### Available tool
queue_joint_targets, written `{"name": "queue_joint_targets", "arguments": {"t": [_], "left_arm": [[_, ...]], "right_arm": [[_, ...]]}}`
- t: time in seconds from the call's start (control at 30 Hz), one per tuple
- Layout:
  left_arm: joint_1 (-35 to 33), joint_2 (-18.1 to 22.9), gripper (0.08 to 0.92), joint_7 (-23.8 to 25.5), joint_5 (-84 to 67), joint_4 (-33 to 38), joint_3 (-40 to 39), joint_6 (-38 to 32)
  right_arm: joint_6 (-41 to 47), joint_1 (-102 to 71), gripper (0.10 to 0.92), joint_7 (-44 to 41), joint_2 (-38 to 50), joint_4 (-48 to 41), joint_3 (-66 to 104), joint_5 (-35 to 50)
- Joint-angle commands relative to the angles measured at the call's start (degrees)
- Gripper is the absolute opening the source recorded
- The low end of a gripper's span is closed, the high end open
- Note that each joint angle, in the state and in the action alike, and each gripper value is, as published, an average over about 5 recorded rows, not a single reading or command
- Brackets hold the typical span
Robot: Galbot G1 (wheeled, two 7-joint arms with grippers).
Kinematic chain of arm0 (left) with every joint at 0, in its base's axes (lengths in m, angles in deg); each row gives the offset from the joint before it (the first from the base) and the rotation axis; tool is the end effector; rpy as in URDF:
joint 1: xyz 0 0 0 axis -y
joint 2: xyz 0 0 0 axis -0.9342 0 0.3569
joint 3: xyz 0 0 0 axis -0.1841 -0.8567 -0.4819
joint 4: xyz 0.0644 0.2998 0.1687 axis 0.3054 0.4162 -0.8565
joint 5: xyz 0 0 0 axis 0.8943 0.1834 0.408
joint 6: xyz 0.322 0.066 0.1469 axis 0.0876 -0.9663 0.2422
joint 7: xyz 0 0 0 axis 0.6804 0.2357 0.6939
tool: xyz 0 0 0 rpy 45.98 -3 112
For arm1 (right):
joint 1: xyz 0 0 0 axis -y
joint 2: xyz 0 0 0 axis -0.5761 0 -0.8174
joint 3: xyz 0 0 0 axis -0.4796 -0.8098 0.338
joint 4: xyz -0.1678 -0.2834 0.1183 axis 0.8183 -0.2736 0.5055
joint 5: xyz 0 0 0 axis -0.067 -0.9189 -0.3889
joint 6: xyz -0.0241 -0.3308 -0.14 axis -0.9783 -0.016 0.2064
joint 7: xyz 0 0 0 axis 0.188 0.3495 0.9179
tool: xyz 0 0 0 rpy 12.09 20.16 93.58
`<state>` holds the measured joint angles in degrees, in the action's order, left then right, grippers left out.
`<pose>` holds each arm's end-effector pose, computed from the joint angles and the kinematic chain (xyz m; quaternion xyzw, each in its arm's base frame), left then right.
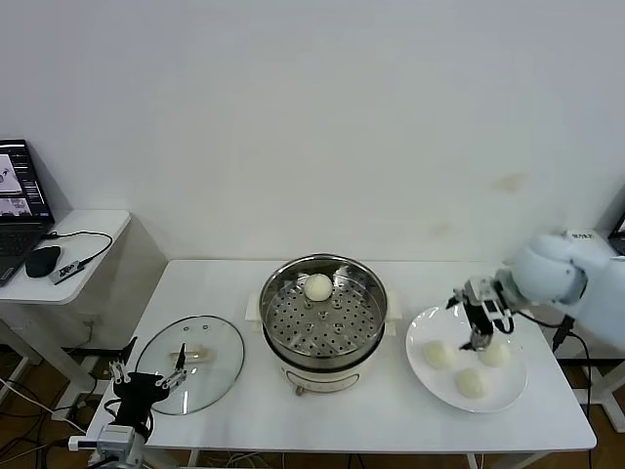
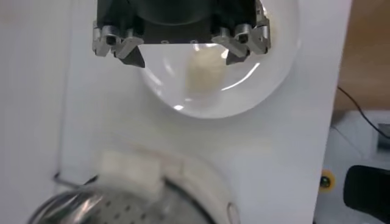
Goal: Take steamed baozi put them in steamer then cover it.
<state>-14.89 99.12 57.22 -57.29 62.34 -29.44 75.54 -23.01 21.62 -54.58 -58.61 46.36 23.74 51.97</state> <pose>0.1673 0.0951 -0.2913 0.0305 -0.9817 -0.1742 0.0711 0.4309 -0.1493 -0.1299 0.4891 -0.5599 0.5507 0.3795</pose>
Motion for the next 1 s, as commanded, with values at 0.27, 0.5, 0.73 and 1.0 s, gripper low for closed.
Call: {"name": "queue_joint_targets", "arguments": {"t": [0.27,0.5,0.73,1.0], "left_arm": [[-0.4,0.3,0.823,0.3,0.2,-1.0,1.3,0.0],[-0.7,0.5,0.823,0.4,0.3,-0.8,1.9,-0.1],[-0.8,0.6,0.823,0.4,0.4,-1.0,2.0,-0.1],[-0.7,0.6,0.823,0.4,0.4,-1.2,2.2,-0.2]], "right_arm": [[-1.0,-17.3,0.823,0.8,-5.6,-10.3,11.1,-8.3],[-1.9,-17.7,0.81,1.4,-10.5,-15.1,11.1,-9.0],[-2.2,-18.7,0.782,2.2,-13.6,-17.0,11.2,-9.1],[-1.6,-19.0,0.723,2.8,-15.5,-18.1,11.3,-9.6]]}}
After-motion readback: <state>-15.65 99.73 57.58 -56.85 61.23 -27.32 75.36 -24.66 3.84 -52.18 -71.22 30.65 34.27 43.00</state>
